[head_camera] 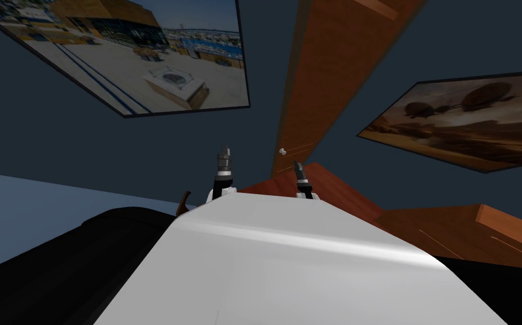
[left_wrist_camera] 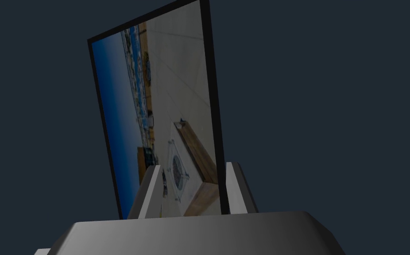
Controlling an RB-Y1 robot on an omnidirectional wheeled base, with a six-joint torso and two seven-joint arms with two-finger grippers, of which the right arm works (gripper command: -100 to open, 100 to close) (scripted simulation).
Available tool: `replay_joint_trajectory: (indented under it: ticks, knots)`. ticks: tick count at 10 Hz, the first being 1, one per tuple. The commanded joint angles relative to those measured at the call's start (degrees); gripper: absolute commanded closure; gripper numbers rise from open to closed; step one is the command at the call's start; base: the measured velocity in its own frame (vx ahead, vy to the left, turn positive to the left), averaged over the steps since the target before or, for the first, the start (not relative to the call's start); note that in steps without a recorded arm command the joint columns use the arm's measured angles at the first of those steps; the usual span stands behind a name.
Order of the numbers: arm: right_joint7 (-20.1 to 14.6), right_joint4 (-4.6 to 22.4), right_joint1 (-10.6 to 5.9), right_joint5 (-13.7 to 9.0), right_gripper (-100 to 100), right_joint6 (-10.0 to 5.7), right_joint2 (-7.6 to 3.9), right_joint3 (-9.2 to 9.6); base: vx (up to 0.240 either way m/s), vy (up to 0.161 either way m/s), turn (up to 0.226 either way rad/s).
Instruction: Pull the door open
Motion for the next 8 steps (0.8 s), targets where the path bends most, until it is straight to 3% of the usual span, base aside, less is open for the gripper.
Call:
replay_joint_trajectory:
  ticks: [1, 3, 4, 8]
  knots:
    - [2.27, 2.86, -0.9, 0.6, -100, -0.73, -0.21, 0.13, 0.058, -0.045, 0.029]
    - [5.76, 6.99, -2.6, 1.53, -100, -2.0, -0.72, 0.22, 0.069, -0.059, 0.057]
    - [5.84, 7.55, -2.6, 1.53, -100, -2.0, -0.72, 0.22, 0.056, -0.044, 0.019]
    - [11.19, 14.41, -5.16, 2.92, -100, -3.89, -1.46, 0.36, 0.065, -0.039, 0.035]
